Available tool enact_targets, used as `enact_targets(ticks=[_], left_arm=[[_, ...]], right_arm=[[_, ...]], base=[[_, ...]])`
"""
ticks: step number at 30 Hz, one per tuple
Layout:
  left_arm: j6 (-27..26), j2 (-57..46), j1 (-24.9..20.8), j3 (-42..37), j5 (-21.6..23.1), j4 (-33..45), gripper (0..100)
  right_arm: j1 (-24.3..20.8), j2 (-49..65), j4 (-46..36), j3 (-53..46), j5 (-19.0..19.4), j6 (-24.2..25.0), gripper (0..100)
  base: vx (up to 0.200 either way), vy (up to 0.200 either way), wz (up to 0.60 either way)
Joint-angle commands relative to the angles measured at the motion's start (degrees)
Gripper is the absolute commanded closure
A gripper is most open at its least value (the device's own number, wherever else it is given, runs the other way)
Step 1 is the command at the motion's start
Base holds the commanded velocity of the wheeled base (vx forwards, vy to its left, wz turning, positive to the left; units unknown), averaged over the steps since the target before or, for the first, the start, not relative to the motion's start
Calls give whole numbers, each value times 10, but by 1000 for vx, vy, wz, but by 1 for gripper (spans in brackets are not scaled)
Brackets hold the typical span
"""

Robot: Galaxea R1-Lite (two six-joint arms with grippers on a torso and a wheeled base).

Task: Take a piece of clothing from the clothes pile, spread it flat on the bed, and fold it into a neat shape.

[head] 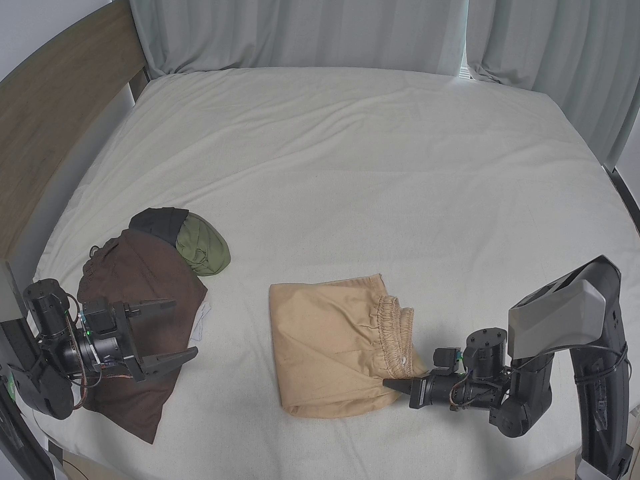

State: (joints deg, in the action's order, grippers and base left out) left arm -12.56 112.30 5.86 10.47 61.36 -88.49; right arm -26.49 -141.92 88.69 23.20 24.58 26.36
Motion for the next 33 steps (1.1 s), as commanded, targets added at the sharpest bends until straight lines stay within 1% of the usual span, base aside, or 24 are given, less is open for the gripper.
enact_targets(ticks=[1, 10, 26, 33], left_arm=[[0, 2, 0, 0, 0, 0, 0], [0, 9, -2, -1, -1, 0, 0], [0, 9, -2, -1, -1, 0, 0], [0, 8, -2, -2, -2, 0, 0]], right_arm=[[-1, 24, 1, -4, 0, 0, 100], [-7, 106, 0, -33, 0, -3, 100], [-6, 140, 0, -39, 0, -4, 100], [-13, 144, 0, -48, 1, -7, 100]], base=[[0, 0, 0], [0, 0, 0], [0, 0, 0], [0, 0, 0]])
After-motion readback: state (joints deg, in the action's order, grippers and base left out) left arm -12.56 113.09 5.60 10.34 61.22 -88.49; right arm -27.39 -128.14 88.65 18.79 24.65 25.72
